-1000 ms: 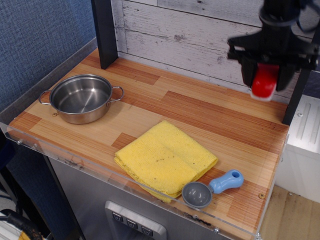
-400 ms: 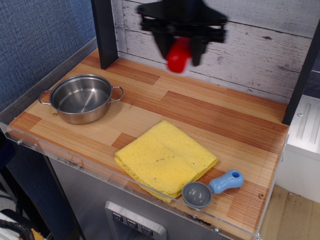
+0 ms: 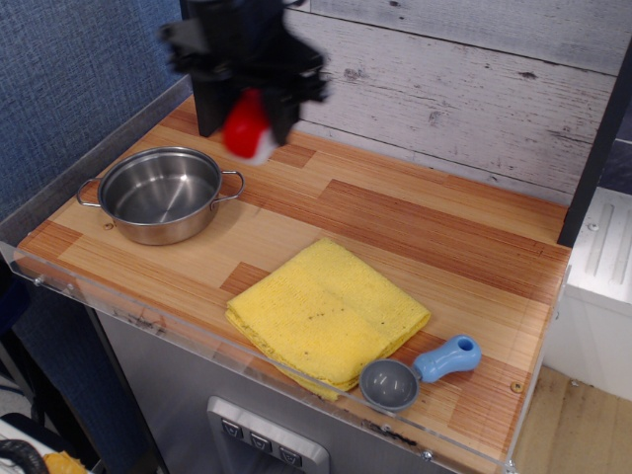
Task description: Place the sushi inside the pot
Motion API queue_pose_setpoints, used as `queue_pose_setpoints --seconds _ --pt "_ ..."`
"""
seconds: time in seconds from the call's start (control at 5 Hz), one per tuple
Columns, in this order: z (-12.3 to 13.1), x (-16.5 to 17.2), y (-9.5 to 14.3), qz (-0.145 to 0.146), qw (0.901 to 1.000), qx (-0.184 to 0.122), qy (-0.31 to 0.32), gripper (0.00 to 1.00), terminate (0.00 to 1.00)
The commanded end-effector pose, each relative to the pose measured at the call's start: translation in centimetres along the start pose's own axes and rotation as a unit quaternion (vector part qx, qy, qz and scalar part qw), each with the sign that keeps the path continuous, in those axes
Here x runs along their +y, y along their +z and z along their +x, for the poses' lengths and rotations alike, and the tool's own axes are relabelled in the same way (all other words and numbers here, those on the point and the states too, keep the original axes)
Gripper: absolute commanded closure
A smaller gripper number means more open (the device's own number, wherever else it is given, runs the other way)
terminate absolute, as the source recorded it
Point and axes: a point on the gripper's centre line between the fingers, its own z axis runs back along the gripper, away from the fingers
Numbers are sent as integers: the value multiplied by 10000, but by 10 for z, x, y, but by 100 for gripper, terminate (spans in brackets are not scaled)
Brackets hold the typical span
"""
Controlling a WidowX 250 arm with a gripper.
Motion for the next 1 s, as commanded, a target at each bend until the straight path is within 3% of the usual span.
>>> queue_pose_setpoints --seconds 0.0,0.2,0.8 --pt "12 60 4 236 9993 -269 142 100 0" --pt "17 79 -13 306 9990 -251 206 100 0" --pt "5 100 -71 374 9991 190 48 100 0"
